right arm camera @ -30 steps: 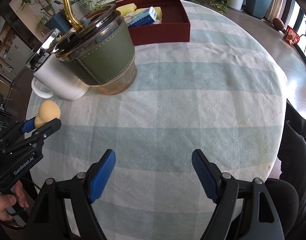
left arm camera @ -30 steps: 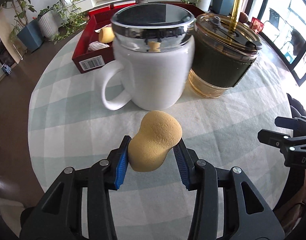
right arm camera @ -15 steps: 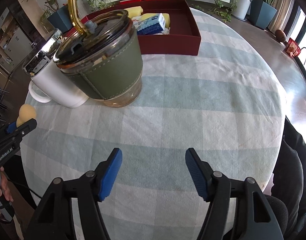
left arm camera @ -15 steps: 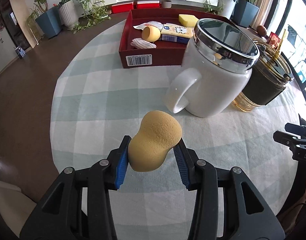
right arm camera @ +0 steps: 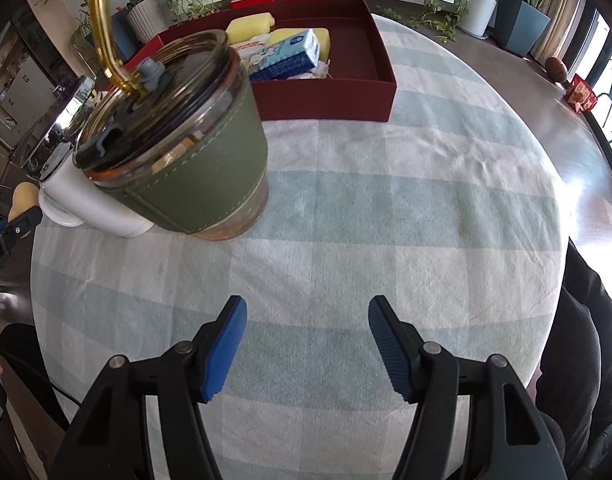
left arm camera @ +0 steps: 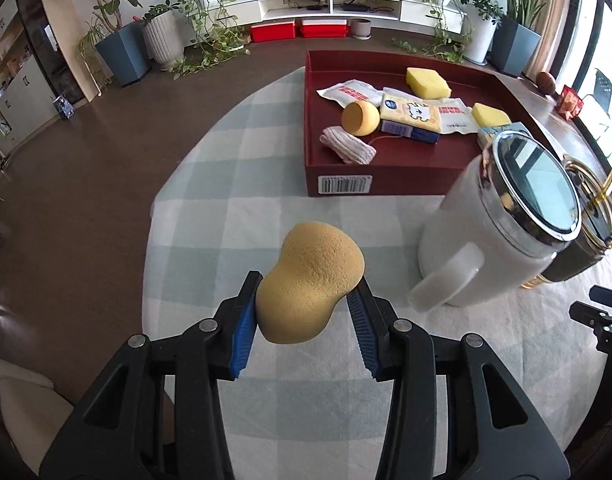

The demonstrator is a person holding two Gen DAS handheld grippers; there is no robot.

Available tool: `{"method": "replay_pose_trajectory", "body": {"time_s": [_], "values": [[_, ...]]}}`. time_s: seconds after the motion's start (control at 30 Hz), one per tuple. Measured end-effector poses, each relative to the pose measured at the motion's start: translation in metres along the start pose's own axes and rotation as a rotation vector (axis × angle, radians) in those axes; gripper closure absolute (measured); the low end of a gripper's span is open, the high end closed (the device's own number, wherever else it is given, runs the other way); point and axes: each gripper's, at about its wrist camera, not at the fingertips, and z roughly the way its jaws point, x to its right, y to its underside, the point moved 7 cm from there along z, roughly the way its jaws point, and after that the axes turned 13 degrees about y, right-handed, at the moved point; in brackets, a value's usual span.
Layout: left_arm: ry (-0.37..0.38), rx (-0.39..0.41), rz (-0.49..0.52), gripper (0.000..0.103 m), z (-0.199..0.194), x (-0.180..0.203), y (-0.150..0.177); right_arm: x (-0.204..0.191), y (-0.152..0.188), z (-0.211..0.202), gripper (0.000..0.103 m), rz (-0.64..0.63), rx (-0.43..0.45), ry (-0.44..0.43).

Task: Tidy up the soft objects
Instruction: 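Carry the beige sponge over the red tray with the left tool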

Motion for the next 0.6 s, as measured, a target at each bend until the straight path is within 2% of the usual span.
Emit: {"method": "replay_pose_trajectory", "body": {"time_s": [0.23,0.6], "values": [[-0.028,0.026,0.007,0.062,0.005,-0.012,-0.034,0.009,-0.016,0.004,0.037,0.019,-0.004,-0.002],[-0.038,0.012,0.048,0.062,0.042,-0.009,-0.085,0.039,-0.047,0.016,0.037,0.039,0.005,0.035]]}}
